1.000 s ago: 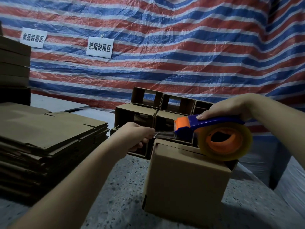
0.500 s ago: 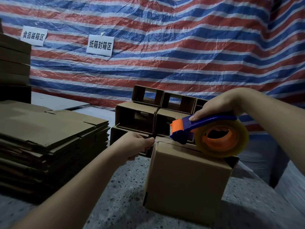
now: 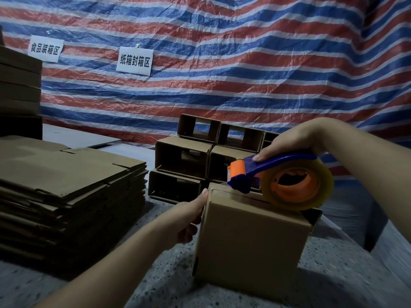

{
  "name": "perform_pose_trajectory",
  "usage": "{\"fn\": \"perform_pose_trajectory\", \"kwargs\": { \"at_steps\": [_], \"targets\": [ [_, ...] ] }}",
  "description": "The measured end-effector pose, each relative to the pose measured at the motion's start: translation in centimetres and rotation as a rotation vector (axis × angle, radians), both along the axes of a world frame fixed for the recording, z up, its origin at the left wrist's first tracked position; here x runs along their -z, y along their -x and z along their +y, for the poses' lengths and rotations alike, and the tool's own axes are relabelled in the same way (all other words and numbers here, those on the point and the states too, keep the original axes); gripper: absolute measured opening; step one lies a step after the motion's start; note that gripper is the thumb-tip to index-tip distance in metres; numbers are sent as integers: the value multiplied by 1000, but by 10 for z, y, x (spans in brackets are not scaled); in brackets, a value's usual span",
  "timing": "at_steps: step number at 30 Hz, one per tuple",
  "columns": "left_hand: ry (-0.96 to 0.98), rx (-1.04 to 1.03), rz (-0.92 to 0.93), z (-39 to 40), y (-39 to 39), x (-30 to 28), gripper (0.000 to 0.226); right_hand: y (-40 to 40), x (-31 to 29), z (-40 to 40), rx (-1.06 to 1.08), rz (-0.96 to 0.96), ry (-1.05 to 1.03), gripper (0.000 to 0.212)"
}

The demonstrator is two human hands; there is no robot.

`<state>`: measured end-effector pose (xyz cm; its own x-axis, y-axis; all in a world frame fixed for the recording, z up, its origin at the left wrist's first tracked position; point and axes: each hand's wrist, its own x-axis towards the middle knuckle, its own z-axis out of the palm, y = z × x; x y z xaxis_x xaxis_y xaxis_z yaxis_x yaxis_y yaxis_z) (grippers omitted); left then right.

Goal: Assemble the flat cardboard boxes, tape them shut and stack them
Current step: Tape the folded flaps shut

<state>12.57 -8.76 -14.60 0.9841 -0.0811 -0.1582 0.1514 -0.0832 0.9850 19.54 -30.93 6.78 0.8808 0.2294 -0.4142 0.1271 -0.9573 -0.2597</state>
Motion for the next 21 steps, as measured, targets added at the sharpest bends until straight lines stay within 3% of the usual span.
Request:
{"fn": "perform_pose_trajectory", "kwargs": {
  "at_steps": [3, 6, 8, 11, 14, 21],
  "targets": [
    [25, 5, 26, 0, 0, 6, 58, 0, 0, 0, -13, 5, 0, 93],
    [-43, -280, -52, -6, -3, 2, 39, 0, 0, 0, -10, 5, 3, 97],
    [18, -402, -193, -9, -4, -14, 38, 1, 0, 0, -6, 0, 3, 93],
    [56, -287, -339, -20, -1, -38, 47, 1, 1, -1, 4, 3, -14, 83],
    [-58, -160, -296, -34, 2, -35, 52, 1, 1, 0, 12, 12, -11, 81],
    [-74, -178, -254, -34, -2, -31, 54, 6, -8, 6, 1, -2, 89, 83]
  ]
}}
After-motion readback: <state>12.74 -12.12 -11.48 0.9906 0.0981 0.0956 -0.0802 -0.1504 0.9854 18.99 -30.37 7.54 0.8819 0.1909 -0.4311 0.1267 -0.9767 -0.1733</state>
